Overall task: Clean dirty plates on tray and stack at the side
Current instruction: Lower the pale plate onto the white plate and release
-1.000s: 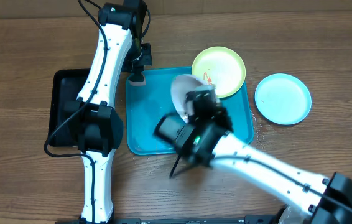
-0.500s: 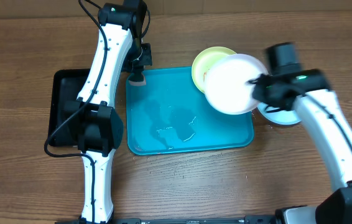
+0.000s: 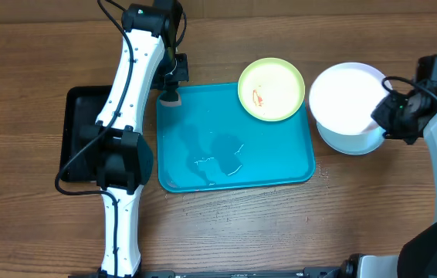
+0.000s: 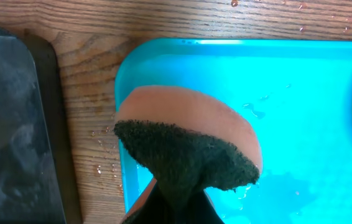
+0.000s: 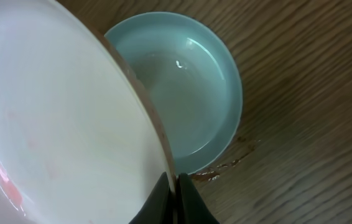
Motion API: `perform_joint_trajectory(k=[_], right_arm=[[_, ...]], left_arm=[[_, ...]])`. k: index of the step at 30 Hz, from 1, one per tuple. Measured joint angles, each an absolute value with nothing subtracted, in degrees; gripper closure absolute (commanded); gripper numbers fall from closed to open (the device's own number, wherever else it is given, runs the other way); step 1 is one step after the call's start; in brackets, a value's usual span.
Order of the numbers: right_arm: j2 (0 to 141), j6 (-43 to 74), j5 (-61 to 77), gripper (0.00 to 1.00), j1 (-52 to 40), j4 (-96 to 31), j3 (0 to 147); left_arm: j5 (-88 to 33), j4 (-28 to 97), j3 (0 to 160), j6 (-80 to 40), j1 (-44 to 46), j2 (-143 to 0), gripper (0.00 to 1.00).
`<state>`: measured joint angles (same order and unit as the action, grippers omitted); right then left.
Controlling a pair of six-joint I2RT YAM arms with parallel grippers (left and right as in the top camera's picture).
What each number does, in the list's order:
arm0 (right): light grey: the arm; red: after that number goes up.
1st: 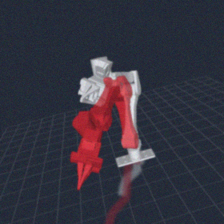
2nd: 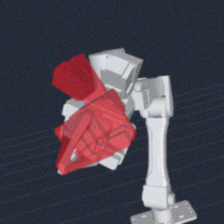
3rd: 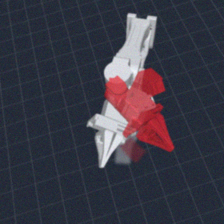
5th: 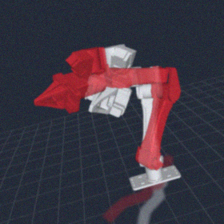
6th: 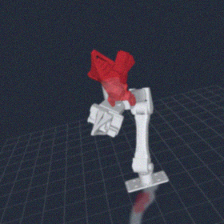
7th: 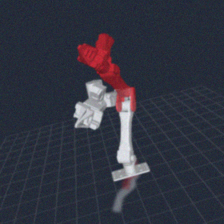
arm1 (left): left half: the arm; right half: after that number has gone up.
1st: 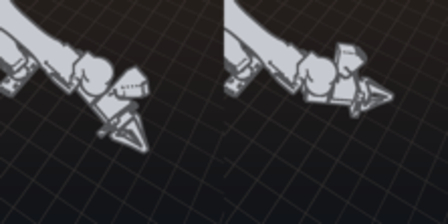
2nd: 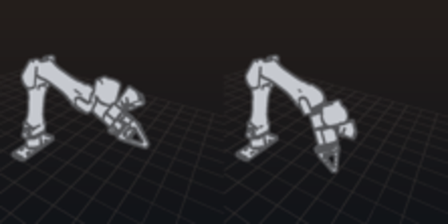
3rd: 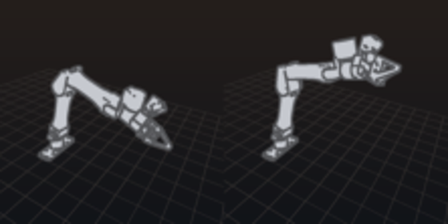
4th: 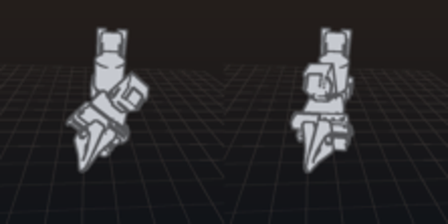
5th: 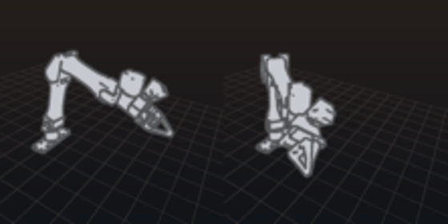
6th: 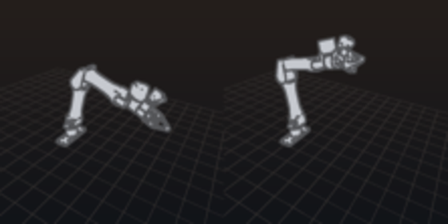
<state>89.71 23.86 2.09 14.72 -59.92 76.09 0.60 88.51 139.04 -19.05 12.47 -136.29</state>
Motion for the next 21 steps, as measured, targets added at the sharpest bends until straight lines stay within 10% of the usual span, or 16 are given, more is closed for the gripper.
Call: perform_joint_trajectory(k=[18, 21], right_arm=[[105.0, 27.3, -5.9, 0.96, 16.9, -58.0, 76.1], [105.4, 27.6, -6.1, 0.69, 17.5, -56.5, 76.1]], left_arm=[[0.6, 88.1, 139.0, -19.0, 13.5, -136.3, 0.96], [0.6, 88.1, 139.0, -19.0, 13.5, -136.3, 0.96]])
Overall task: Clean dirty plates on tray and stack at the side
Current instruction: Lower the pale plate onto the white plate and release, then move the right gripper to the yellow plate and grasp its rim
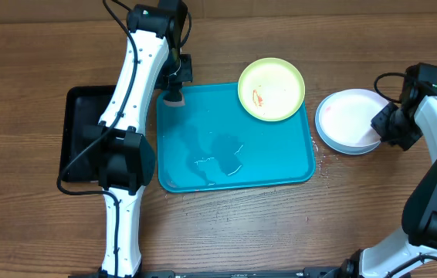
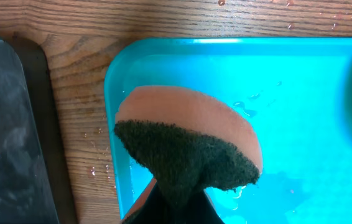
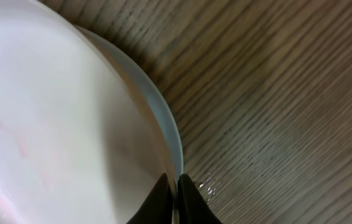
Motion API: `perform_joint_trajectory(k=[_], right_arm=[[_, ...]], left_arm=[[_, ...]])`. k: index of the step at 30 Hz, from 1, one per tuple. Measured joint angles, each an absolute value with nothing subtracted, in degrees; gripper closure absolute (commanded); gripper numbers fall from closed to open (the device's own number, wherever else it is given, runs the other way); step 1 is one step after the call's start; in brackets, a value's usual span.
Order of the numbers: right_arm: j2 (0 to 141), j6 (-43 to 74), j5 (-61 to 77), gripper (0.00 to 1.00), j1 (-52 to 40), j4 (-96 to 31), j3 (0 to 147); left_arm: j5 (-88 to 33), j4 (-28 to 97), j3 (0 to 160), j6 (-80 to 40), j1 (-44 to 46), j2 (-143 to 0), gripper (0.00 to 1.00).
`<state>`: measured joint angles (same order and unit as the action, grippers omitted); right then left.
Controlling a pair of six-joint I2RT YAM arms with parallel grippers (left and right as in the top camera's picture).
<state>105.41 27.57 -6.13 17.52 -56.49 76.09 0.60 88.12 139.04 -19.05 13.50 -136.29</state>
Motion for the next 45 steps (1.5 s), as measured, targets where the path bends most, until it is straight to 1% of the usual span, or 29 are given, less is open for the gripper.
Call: perform_joint_trajectory(k=[1, 2, 3, 5, 10, 14, 17, 19, 23, 28, 32, 34, 37, 38, 40, 42, 45], right_arm=[[105.4, 28.3, -6.2, 0.59, 17.6, -56.3, 76.1], [105.4, 28.3, -5.8, 0.54, 17.6, -56.2, 76.1], [105.4, 28.1, -5.3, 0.50, 17.6, -56.0, 76.1], [105.4, 26.8, -2.5, 0.45, 17.5, -55.6, 76.1], [105.5, 24.2, 6.2, 0.44, 15.8, -55.7, 78.8], [105.5, 24.0, 12.2, 0.44, 11.6, -51.2, 81.6], [105.5, 26.3, 13.5, 0.46, 6.5, -47.6, 82.0], [105.7, 29.5, 12.2, 0.50, 2.8, -45.8, 81.9], [107.1, 35.5, 8.7, 0.52, -3.7, -44.3, 81.6], [111.4, 39.7, 5.5, 0.52, -9.0, -42.2, 81.3], [114.7, 41.6, 3.7, 0.54, -10.8, -42.5, 81.0], [115.7, 42.2, 3.0, 0.59, -11.0, -42.9, 80.9], [116.3, 42.6, 2.5, 0.76, -11.0, -43.2, 80.9], [116.3, 42.5, 2.4, 0.80, -11.0, -43.4, 80.9], [116.3, 42.4, 2.4, 0.85, -11.0, -44.5, 80.9], [116.3, 41.3, 2.7, 0.88, -11.4, -46.3, 80.9], [116.3, 38.6, 4.4, 0.88, -12.4, -49.9, 80.9]], left_arm=[[0.6, 88.1, 139.0, -19.0, 13.5, -136.3, 0.96], [0.6, 88.1, 139.0, -19.0, 13.5, -136.3, 0.96], [0.6, 88.1, 139.0, -19.0, 13.5, -136.3, 0.96], [0.6, 88.1, 139.0, -19.0, 13.5, -136.3, 0.96], [0.6, 88.2, 139.0, -19.0, 13.5, -136.3, 0.96], [0.6, 88.3, 139.0, -19.0, 13.5, -136.3, 0.96], [0.6, 88.3, 139.0, -19.0, 13.5, -136.3, 0.96], [0.6, 88.3, 139.0, -19.0, 13.5, -136.3, 0.96], [0.6, 88.3, 139.0, -19.0, 13.5, -136.3, 0.96], [0.6, 88.3, 139.0, -19.0, 13.5, -136.3, 0.96], [0.6, 88.3, 139.0, -19.0, 13.5, -136.3, 0.96], [0.6, 88.3, 139.0, -19.0, 13.5, -136.3, 0.96], [0.6, 88.3, 139.0, -19.0, 13.5, -136.3, 0.96], [0.6, 88.3, 139.0, -19.0, 13.5, -136.3, 0.96], [0.6, 88.2, 139.0, -19.0, 13.5, -136.3, 0.96], [0.6, 88.2, 139.0, -19.0, 13.5, -136.3, 0.96], [0.6, 88.3, 139.0, -19.0, 13.5, -136.3, 0.96]])
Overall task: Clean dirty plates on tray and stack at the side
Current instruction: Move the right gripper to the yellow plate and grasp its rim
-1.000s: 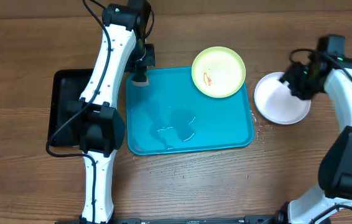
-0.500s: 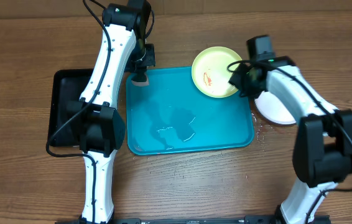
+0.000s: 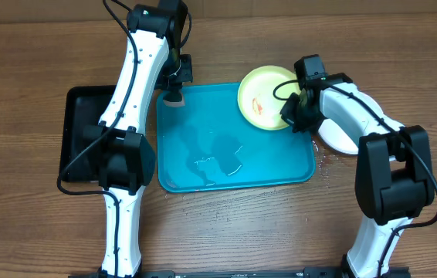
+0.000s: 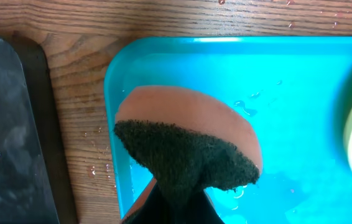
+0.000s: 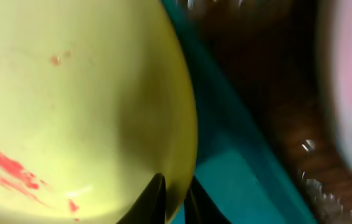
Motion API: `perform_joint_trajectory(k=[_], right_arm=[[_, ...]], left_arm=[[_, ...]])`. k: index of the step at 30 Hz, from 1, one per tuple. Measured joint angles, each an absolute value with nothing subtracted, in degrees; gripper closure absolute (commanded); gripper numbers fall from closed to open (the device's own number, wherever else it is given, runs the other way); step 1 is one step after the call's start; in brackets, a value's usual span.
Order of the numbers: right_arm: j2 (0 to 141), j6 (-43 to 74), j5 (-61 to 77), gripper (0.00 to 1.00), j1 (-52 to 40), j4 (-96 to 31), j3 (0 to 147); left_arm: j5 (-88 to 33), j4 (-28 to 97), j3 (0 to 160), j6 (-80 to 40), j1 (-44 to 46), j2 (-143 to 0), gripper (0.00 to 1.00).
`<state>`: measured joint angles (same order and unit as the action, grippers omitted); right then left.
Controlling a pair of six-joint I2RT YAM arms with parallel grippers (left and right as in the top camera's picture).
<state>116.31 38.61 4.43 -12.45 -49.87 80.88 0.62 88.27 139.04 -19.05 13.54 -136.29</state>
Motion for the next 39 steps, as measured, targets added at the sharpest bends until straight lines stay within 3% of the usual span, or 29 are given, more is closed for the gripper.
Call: perform_joint_trajectory(k=[5, 10, 11, 15, 18, 29, 39], right_arm=[[116.3, 32.9, 7.6, 0.88, -16.7, -56.9, 80.8], [116.3, 26.8, 12.2, 0.76, -21.5, -60.2, 80.8], [116.3, 25.6, 12.8, 0.73, -22.0, -60.6, 80.9], [116.3, 20.9, 13.7, 0.44, -22.1, -61.1, 82.5], [116.3, 16.3, 13.3, 0.39, -20.5, -57.9, 84.5], [117.1, 5.2, 8.7, 0.45, -16.1, -46.9, 84.9], [120.4, 3.7, 10.6, 0.81, -16.2, -46.1, 84.9]], left_arm=[[0.6, 88.2, 139.0, -19.0, 13.5, -136.3, 0.96], [0.6, 88.1, 139.0, -19.0, 13.5, -136.3, 0.96], [0.6, 88.1, 139.0, -19.0, 13.5, -136.3, 0.96], [0.6, 88.1, 139.0, -19.0, 13.5, -136.3, 0.96], [0.6, 88.0, 139.0, -19.0, 13.5, -136.3, 0.96], [0.6, 86.7, 139.0, -19.0, 13.5, -136.3, 0.96], [0.6, 86.5, 139.0, -19.0, 13.5, -136.3, 0.96]])
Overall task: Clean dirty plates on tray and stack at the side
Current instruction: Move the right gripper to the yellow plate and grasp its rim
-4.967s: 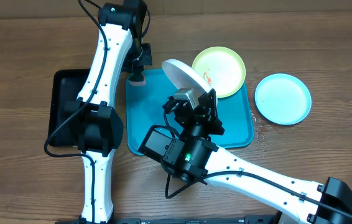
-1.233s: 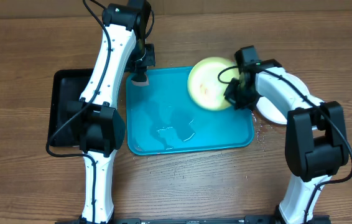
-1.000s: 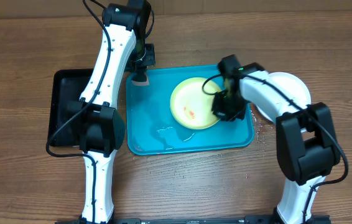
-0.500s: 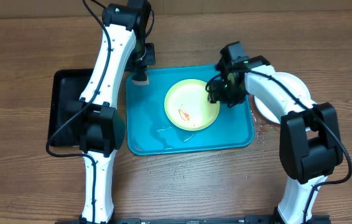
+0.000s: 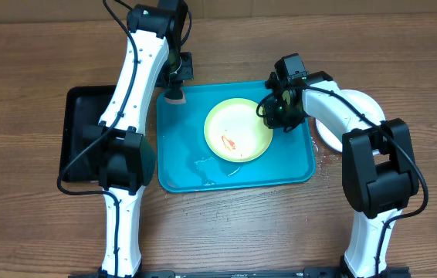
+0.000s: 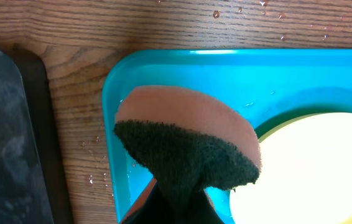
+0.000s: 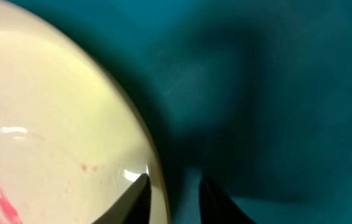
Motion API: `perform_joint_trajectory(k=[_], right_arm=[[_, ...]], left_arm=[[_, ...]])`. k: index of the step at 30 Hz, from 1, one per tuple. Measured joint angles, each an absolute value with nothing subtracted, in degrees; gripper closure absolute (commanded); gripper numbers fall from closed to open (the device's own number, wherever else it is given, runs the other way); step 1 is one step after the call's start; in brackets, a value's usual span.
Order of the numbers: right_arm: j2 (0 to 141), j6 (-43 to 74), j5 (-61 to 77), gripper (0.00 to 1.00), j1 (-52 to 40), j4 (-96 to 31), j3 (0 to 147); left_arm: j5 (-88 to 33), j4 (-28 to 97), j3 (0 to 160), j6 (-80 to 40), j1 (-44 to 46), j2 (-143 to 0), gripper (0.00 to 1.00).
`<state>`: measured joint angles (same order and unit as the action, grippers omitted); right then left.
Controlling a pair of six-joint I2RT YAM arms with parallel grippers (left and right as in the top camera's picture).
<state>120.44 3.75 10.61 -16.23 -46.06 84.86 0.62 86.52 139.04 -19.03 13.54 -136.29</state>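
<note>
A yellow-green plate [image 5: 238, 130] with a red smear lies flat in the middle of the teal tray [image 5: 180, 170]. My right gripper [image 5: 276, 116] is at the plate's right rim, open, with one finger over the plate [image 7: 51, 124] and the other outside the rim. My left gripper [image 5: 174, 91] hangs over the tray's far left corner, shut on an orange sponge with a dark scrub face [image 6: 185, 143]. The left wrist view shows the plate [image 6: 313, 168] just right of the sponge. A white plate [image 5: 361, 104] sits stacked to the right of the tray, partly hidden by my right arm.
A black tray [image 5: 76, 139] lies left of the teal one, beside my left arm. Water patches sit on the teal tray's near half, and drops lie on the wooden table [image 5: 33, 62] around it. The table extends far and near of the trays.
The yellow-green plate has moved from the tray's far right corner to its middle. My right gripper, then shut on its rim, now has its fingers apart. The left arm hardly moved.
My right gripper first held a white plate tilted above a light blue plate right of the tray. Then the white plate lay on the blue one. Later the gripper was shut on the yellow-green plate's rim, and now that plate lies mid-tray. The sponge stayed gripped throughout.
</note>
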Motion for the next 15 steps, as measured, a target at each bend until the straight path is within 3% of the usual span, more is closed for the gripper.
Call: perform_joint_trajectory(k=[8, 15], right_arm=[[120.8, 9.4, 11.7, 0.96, -16.3, -46.3, 84.9], [120.8, 23.2, 13.0, 0.96, -18.0, -48.1, 85.0]], left_arm=[[0.6, 86.3, 139.0, -19.0, 13.6, -136.3, 0.96], [0.6, 86.3, 139.0, -19.0, 14.6, -136.3, 0.96]])
